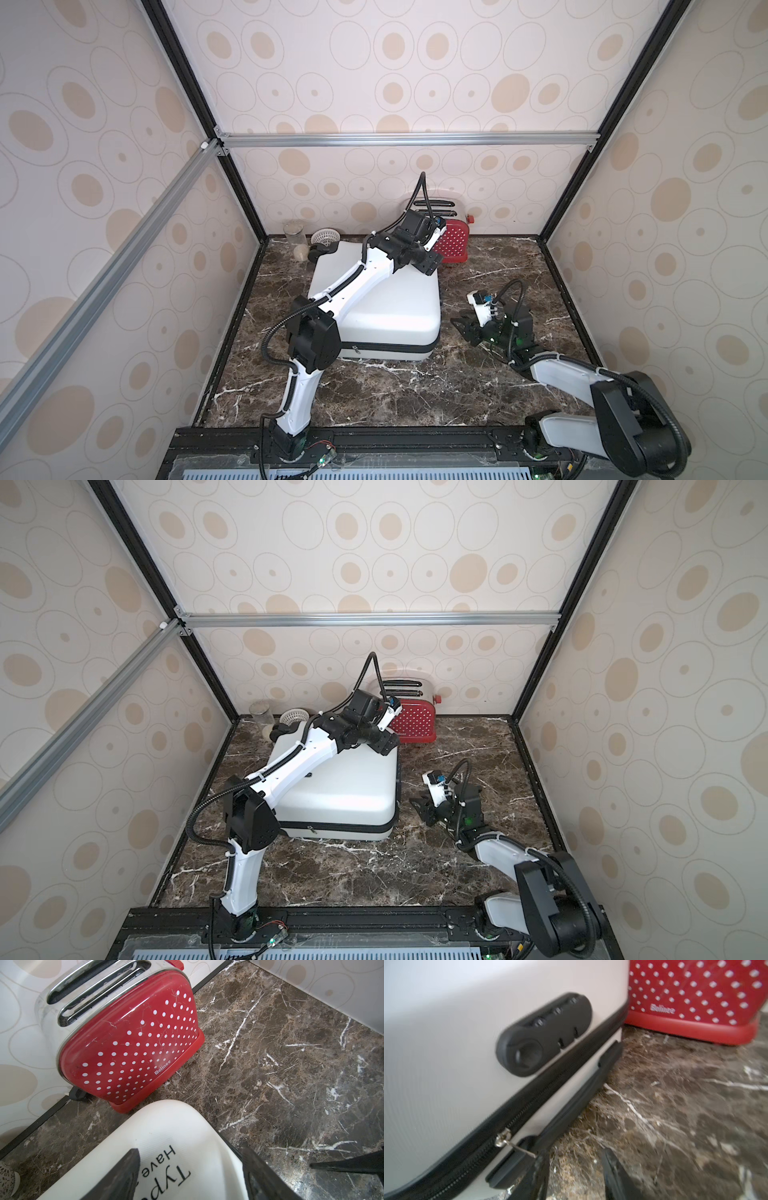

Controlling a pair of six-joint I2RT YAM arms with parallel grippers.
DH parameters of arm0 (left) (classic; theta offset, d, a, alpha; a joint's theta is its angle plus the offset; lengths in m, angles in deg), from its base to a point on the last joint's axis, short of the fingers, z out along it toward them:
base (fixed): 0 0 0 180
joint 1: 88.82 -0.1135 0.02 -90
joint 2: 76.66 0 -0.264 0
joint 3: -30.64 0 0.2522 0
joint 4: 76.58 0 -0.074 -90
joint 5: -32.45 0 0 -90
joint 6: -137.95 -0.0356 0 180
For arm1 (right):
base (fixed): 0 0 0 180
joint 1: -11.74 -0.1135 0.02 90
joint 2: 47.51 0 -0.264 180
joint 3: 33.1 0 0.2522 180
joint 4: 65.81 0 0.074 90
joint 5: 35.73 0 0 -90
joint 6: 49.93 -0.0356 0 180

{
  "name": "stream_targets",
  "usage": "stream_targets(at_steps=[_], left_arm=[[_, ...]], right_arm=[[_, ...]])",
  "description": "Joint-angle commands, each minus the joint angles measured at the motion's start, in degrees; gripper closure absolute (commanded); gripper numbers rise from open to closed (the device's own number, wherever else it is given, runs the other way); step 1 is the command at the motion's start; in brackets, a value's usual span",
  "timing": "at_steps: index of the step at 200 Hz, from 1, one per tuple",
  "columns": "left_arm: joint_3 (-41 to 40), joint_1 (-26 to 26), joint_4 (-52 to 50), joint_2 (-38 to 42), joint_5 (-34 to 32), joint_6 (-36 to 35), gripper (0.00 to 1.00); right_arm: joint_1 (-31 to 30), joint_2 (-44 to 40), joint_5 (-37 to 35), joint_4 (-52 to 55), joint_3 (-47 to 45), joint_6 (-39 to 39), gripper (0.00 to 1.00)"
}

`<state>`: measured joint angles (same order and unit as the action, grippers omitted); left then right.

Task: Open the suitcase zippers
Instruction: Unzip the zipper on the suitcase.

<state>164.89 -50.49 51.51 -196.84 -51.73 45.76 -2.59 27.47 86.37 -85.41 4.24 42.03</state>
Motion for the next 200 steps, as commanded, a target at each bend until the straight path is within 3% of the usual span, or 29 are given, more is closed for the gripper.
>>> stream_targets(at_steps=[1, 17, 55, 95, 128, 200], left_arm=[[1.6, 0.2, -4.8, -0.1, -1.4, -0.3, 0.22], [1.6, 0.1, -5.3, -0.1, -2.4, -0.2, 0.21], [2.3, -0.6, -5.9, 0.2, -3.5, 1.6, 0.19], [1.8, -1.8, -5.5, 0.4, -1.1, 3.1, 0.20], [1.5, -1.8, -5.2, 0.1, -0.4, 3.1, 0.20], [1.0, -1.9, -4.4, 0.6, 0.1, 3.0, 0.20]], right_arm=[[0.3, 2.5, 10.6, -6.4, 3.4, 8.0, 0.55], [0.3, 1.7, 11.5, -0.3, 5.3, 15.5, 0.54], [0.3, -1.0, 3.2, 25.2, 11.5, 37.2, 0.53], [-0.2, 2.8, 5.8, 27.7, 10.5, 46.1, 0.53], [-0.2, 4.4, 11.7, 28.1, 12.4, 46.7, 0.53], [-0.7, 8.5, 14.5, 27.4, 15.9, 45.6, 0.57]])
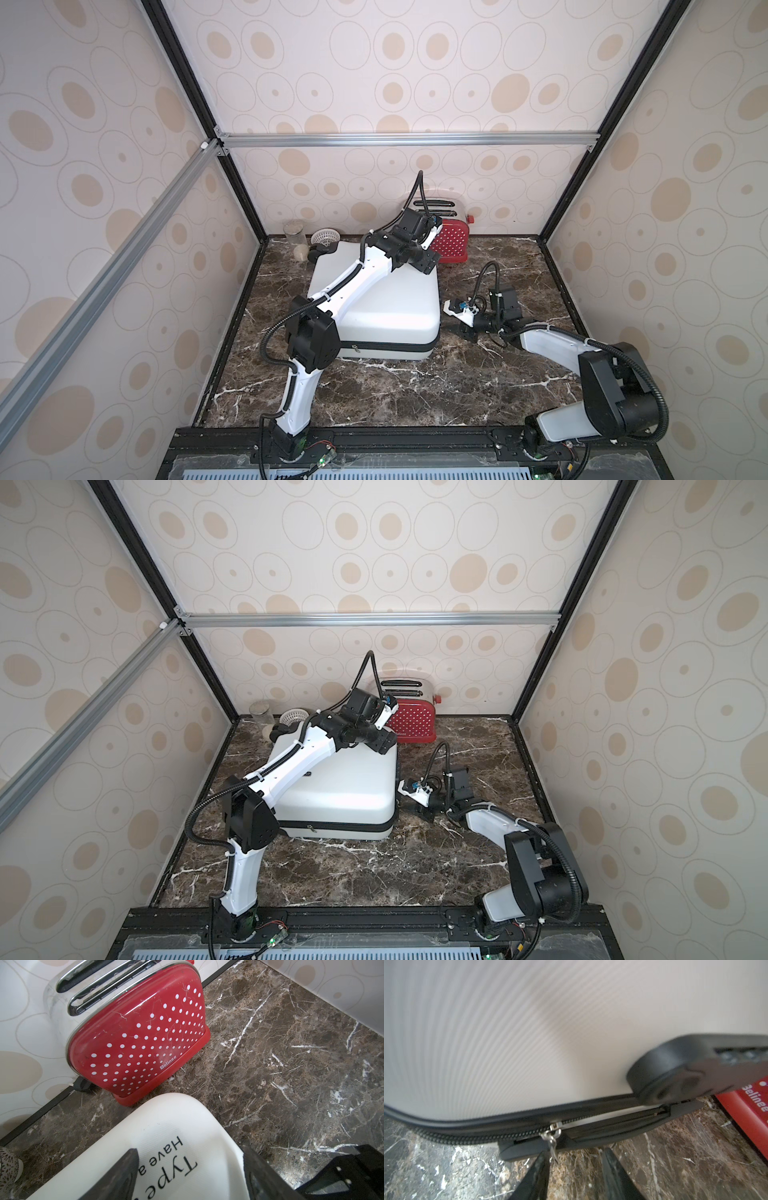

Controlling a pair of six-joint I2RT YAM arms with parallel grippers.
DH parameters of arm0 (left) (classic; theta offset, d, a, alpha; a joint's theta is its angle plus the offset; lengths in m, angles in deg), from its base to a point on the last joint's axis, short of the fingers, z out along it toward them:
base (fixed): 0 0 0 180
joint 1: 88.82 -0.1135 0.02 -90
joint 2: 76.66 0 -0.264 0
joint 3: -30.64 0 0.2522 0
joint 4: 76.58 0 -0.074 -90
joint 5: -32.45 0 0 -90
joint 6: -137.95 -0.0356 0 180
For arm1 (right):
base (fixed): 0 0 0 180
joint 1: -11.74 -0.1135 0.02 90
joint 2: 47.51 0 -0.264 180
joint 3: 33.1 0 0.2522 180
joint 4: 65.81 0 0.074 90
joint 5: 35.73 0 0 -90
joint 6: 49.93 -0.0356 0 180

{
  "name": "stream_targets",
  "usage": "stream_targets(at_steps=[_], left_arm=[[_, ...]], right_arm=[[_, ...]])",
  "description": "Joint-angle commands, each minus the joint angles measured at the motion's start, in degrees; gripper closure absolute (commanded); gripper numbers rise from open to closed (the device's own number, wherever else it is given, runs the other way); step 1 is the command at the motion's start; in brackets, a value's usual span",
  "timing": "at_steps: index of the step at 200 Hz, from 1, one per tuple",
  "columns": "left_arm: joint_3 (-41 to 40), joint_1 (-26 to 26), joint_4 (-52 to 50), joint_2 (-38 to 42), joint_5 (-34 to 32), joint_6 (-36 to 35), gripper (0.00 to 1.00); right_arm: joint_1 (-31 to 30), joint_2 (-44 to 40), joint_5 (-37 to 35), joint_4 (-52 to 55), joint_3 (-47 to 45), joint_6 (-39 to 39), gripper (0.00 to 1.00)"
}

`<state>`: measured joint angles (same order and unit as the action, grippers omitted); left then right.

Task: Open the suitcase zippers
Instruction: Unzip the zipper on the suitcase.

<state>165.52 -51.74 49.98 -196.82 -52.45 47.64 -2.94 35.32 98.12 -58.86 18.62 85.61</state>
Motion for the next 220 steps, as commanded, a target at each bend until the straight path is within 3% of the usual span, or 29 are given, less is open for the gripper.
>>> stream_targets(at_steps=[1, 38, 114, 147, 177, 186, 197, 220], left_arm=[[0.3, -0.6, -2.9, 0.5, 0.9, 1.1, 0.21], [0.3, -0.6, -2.7, 0.5, 1.0, 1.0, 0.21], [0.3, -0.6, -2.6, 0.6, 1.0, 0.9, 0.21], [0.3, -0.6, -2.3, 0.5, 0.6, 1.2, 0.21], [3.4, -1.7, -1.1, 0.0, 2.3, 4.0, 0.17], [5.3, -2.5, -0.8, -0.7, 4.9, 6.4, 0.15], [8.0, -3.4, -1.1, -1.9, 6.7, 8.9, 0.02], [11.9, -3.6, -2.9, -4.4, 7.3, 8.7, 0.02]], right_arm=[[-0.3, 0.6, 2.8, 0.9, 1.5, 2.0, 0.58], [-0.9, 1.3, 3.8, 5.6, 3.8, 4.3, 0.66], [-2.6, 3.1, 3.3, 11.6, 7.2, 7.3, 0.66], [-2.5, 3.4, 3.6, 12.8, 8.0, 7.7, 0.78], [-2.6, 2.8, 3.4, 9.3, 6.7, 5.7, 1.00], [-2.6, 2.2, 3.6, 7.9, 5.9, 5.0, 1.00], [-2.6, 1.2, 4.4, 6.9, 5.0, 4.6, 1.00], [-4.4, -2.1, 4.3, 7.9, 2.9, 5.6, 1.00]])
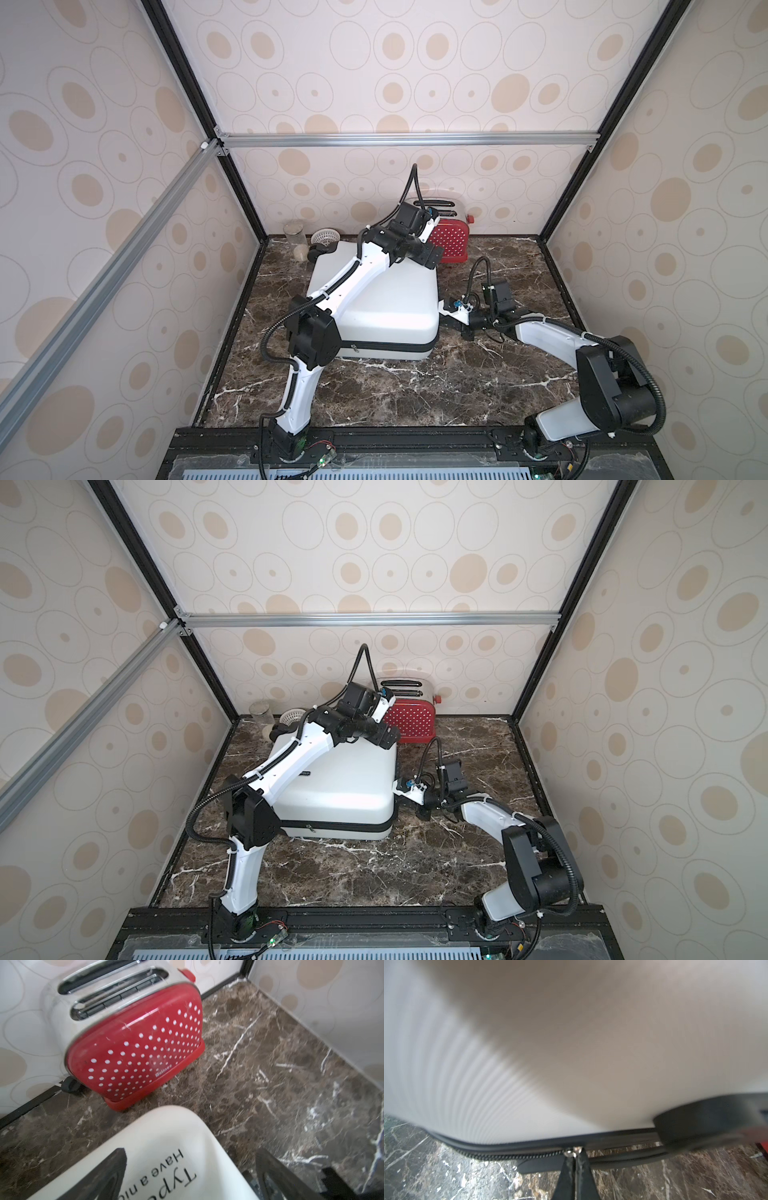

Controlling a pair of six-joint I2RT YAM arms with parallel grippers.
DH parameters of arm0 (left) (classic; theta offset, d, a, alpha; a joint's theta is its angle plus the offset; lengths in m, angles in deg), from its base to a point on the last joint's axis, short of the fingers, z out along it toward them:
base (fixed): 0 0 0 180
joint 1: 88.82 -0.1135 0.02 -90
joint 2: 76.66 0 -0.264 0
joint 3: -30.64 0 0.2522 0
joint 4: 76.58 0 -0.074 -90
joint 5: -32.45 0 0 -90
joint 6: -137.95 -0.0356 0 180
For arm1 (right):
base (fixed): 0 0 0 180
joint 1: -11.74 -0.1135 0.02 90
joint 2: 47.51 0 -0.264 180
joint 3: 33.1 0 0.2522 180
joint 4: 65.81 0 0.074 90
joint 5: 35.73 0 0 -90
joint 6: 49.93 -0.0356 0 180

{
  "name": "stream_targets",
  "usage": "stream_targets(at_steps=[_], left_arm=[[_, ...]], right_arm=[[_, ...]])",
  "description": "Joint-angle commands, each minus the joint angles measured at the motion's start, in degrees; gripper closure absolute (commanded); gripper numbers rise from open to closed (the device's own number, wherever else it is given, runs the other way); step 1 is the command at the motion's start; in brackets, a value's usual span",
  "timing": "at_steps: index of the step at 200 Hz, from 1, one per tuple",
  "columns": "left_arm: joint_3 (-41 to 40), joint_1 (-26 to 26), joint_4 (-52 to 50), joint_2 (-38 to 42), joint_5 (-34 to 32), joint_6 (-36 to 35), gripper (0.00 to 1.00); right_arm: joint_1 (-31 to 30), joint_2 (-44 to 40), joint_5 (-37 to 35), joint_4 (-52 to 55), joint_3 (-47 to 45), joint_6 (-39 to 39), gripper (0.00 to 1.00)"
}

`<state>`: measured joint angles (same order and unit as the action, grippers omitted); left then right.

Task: Open the suitcase zippers
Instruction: Unzip the zipper on the suitcase.

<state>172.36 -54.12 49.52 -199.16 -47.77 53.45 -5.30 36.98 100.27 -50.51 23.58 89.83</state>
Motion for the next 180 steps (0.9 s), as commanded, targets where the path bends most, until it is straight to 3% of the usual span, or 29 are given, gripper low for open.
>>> stream_targets(at_steps=[1, 43, 72, 121, 180], left_arm=[[5.1, -1.2, -2.6, -2.2, 2.7, 2.9, 0.02], [5.7, -1.2, -6.3, -6.3, 3.9, -0.8, 0.03], [6.1, -1.3, -9.3, -8.8, 9.4, -7.0, 0.02], [4.1, -1.7, -12.8, -10.4, 18.9, -13.4, 0.05], [-2.2, -1.7, -10.0, -7.2, 19.2, -14.7, 0.06]], right_arm=[[-2.1, -3.9, 2.1, -0.3, -2.2, 1.5, 1.00], [-2.8, -6.9, -1.7, 0.0, -3.5, 1.3, 1.00], [-2.7, -4.1, -3.9, -3.4, -2.3, -1.6, 1.00], [-0.5, 0.1, -5.7, -17.9, -2.6, -11.5, 1.00], [3.9, 10.4, -8.1, -36.0, 2.8, -28.5, 1.00]])
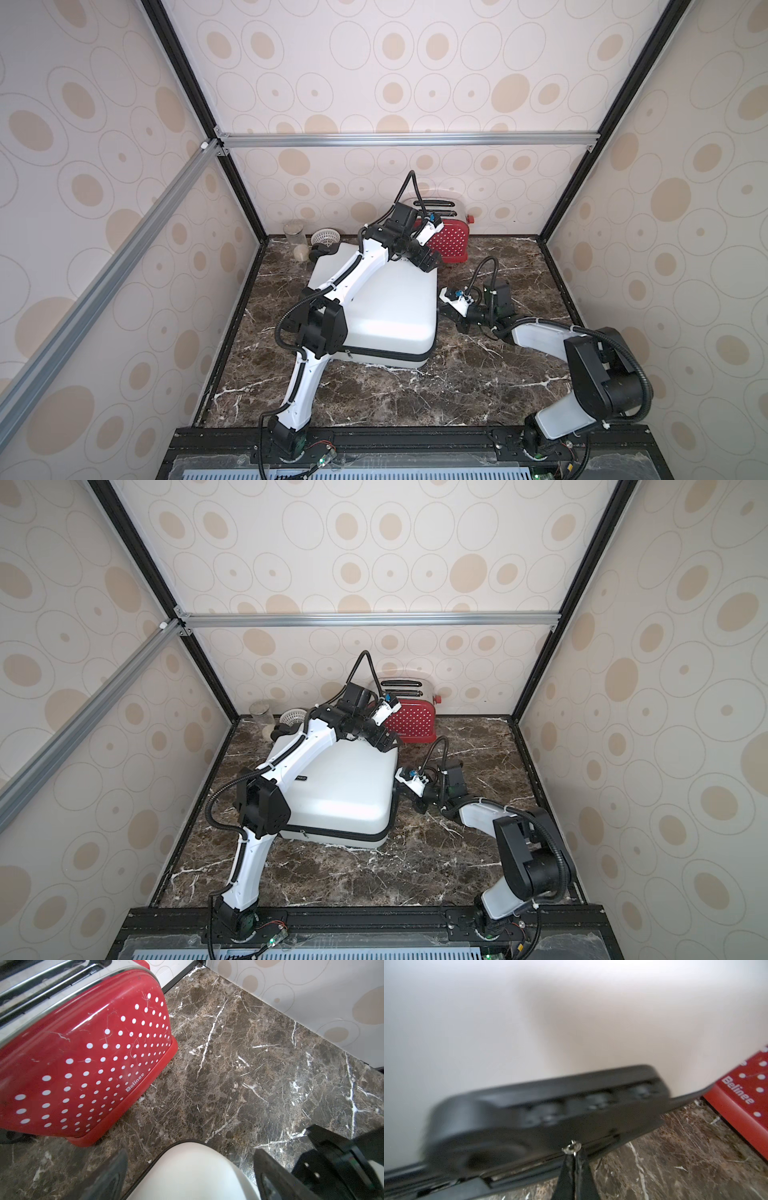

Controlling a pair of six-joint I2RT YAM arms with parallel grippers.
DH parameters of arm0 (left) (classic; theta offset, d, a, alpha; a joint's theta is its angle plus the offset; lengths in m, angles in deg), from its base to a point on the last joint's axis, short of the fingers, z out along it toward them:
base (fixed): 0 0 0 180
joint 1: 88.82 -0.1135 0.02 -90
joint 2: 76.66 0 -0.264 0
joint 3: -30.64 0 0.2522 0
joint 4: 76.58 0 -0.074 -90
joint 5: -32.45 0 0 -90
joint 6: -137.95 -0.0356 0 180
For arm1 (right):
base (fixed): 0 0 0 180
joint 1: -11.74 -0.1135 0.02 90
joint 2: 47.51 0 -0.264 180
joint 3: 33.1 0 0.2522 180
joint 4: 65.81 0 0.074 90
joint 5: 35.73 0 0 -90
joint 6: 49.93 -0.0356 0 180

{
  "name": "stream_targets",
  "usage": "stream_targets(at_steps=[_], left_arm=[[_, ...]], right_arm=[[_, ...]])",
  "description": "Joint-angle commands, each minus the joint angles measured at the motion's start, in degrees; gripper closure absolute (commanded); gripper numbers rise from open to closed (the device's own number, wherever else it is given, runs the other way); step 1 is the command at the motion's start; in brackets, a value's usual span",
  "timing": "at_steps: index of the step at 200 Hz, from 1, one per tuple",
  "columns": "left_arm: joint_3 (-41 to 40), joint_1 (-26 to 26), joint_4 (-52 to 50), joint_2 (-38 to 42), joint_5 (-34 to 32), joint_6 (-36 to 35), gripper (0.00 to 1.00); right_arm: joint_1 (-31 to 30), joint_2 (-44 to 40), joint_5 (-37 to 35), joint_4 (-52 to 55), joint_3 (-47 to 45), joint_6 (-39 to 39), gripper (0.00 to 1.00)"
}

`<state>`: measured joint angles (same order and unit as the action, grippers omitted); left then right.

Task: Open the suitcase zippers
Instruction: Unzip the zipper on the suitcase.

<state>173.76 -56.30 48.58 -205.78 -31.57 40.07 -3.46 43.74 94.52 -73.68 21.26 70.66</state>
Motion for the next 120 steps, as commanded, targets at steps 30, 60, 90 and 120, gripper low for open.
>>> stream_targets(at_steps=[30, 60, 90, 120], left_arm=[[-4.4, 0.5, -8.4, -0.4, 3.5, -1.4, 0.06], [-4.9, 0.6, -8.0, -0.2, 3.9, -1.6, 0.06], [-5.5, 0.8, -7.1, 0.3, 4.2, -1.5, 0.06], [-6.2, 1.1, -6.1, 0.3, 4.7, -1.1, 0.07]], right_arm=[[3.2, 10.4, -2.6, -17.3, 11.7, -16.2, 1.00], [3.4, 16.0, -3.3, -15.0, 19.7, -17.7, 1.00], [3.4, 20.8, -2.9, -10.9, 27.6, -16.6, 1.00], [3.4, 24.0, -2.0, -8.6, 32.6, -15.3, 1.00]])
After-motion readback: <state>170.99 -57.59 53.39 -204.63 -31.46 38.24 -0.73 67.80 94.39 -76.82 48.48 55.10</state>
